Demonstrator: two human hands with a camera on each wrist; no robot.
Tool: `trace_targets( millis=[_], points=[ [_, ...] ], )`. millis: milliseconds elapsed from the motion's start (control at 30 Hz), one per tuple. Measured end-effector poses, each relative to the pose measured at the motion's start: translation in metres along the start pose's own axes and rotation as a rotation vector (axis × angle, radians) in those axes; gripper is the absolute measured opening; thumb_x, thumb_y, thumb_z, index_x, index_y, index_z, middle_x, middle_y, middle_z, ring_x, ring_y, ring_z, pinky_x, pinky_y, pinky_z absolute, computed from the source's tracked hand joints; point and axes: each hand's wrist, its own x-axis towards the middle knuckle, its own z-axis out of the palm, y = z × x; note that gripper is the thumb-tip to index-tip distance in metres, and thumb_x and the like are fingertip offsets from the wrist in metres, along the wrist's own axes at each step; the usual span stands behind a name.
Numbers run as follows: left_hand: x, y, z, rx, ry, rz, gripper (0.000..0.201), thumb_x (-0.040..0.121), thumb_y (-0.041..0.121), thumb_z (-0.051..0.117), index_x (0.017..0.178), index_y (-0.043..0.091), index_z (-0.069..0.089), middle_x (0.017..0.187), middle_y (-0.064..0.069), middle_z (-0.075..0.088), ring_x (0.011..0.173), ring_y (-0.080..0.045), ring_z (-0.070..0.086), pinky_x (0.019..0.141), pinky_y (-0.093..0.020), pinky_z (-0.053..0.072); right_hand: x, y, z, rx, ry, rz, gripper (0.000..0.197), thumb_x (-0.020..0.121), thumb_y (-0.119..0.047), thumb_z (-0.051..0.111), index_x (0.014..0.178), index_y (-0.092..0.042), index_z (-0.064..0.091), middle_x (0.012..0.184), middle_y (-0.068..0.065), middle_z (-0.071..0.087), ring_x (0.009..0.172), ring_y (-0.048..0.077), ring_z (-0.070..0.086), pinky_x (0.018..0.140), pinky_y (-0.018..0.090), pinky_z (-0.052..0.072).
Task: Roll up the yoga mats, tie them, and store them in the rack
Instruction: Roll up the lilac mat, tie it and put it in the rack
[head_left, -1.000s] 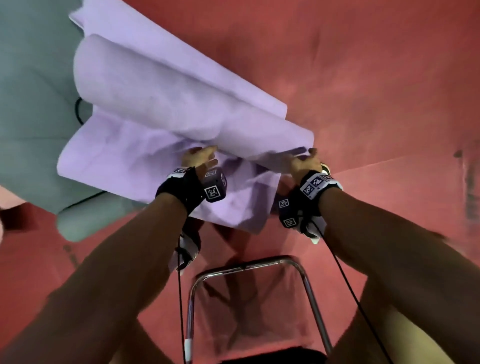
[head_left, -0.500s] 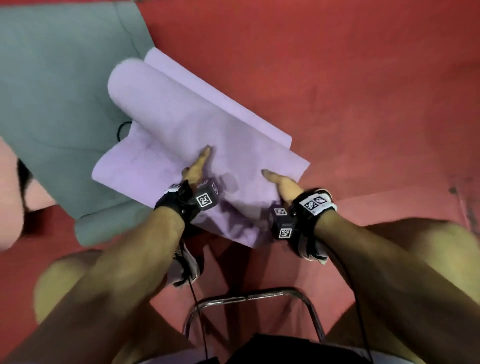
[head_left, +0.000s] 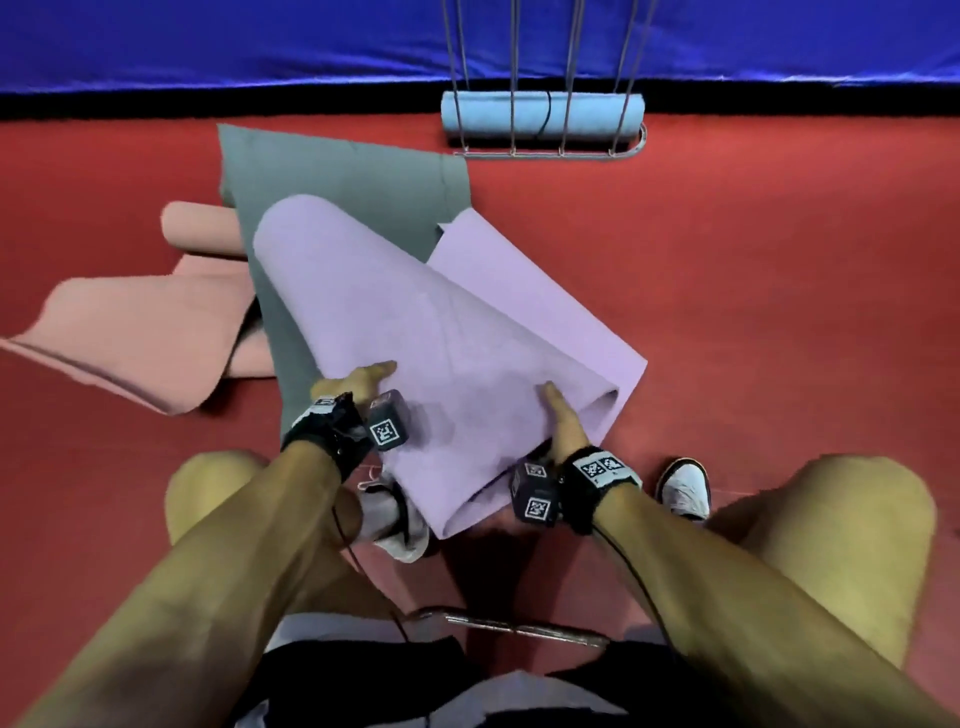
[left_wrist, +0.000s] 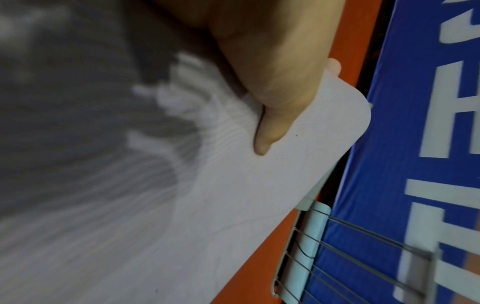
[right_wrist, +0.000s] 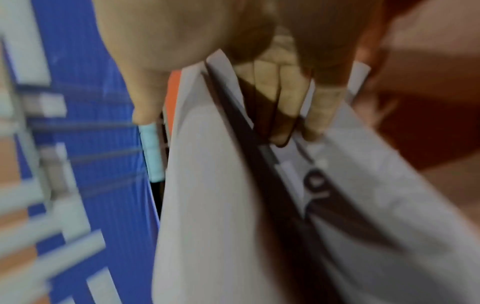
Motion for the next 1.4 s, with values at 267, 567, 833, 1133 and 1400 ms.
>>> trace_targets(
  millis=[267, 567, 833, 1133, 1400],
  points=[
    [-0.023, 0.031, -0.026, -0.263, 0.095, 0.238, 0.086, 0.045, 0.045, 0.097, 0.118, 0.014, 0.063, 0.106, 0.001, 0.075, 0.08, -0.022, 0.074, 0.076, -0.032, 0.059, -0.026, -0.079, 0.043, -0.118, 0.044, -0.223, 0.032, 0.091, -0.041, 0.07, 0.093, -0.009, 0.073, 0.083, 0.009, 0.074, 0.066, 0.027, 0.071, 0.07, 0.041, 0.061],
    [-0.1, 0.127, -0.005, -0.361, -0.029, 0.559, 0.063, 0.078, 0.026, 0.083, 0.129, 0.015, 0.049, 0.114, -0.003, 0.064, 0.102, -0.025, 0.066, 0.095, -0.037, 0.054, -0.077, -0.157, 0.038, -0.355, 0.024, -0.509, 0.039, 0.073, -0.046, 0.079, 0.102, -0.02, 0.076, 0.096, 0.0, 0.073, 0.077, 0.014, 0.065, 0.06, 0.021, 0.038],
    [-0.175, 0.18, 0.007, -0.441, -0.125, 0.887, 0.049, 0.089, -0.003, 0.068, 0.132, 0.007, 0.047, 0.108, -0.002, 0.064, 0.081, -0.007, 0.063, 0.068, -0.012, 0.055, -0.121, -0.228, 0.042, -0.246, 0.113, -0.975, 0.031, 0.08, -0.009, 0.08, 0.109, -0.004, 0.07, 0.111, 0.008, 0.072, 0.105, 0.025, 0.069, 0.104, 0.043, 0.051],
    [-0.288, 0.271, 0.007, -0.415, -0.287, 1.226, 0.073, 0.071, 0.023, 0.081, 0.134, 0.015, 0.046, 0.125, -0.004, 0.065, 0.107, -0.016, 0.068, 0.097, -0.034, 0.056, -0.191, -0.286, 0.01, -0.182, 0.199, -1.308, 0.072, 0.072, -0.046, 0.084, 0.128, -0.006, 0.064, 0.123, 0.004, 0.07, 0.115, 0.017, 0.066, 0.103, 0.033, 0.051],
    [-0.22, 0.215, 0.068, -0.438, -0.456, 0.866, 0.076, 0.087, 0.017, 0.077, 0.151, 0.014, 0.036, 0.132, -0.002, 0.061, 0.082, 0.001, 0.061, 0.053, -0.01, 0.05, -0.186, -0.244, -0.03, -0.076, -0.122, -0.745, 0.046, 0.085, -0.042, 0.071, 0.118, -0.011, 0.07, 0.096, 0.012, 0.072, 0.083, 0.028, 0.071, 0.076, 0.041, 0.061]
  ],
)
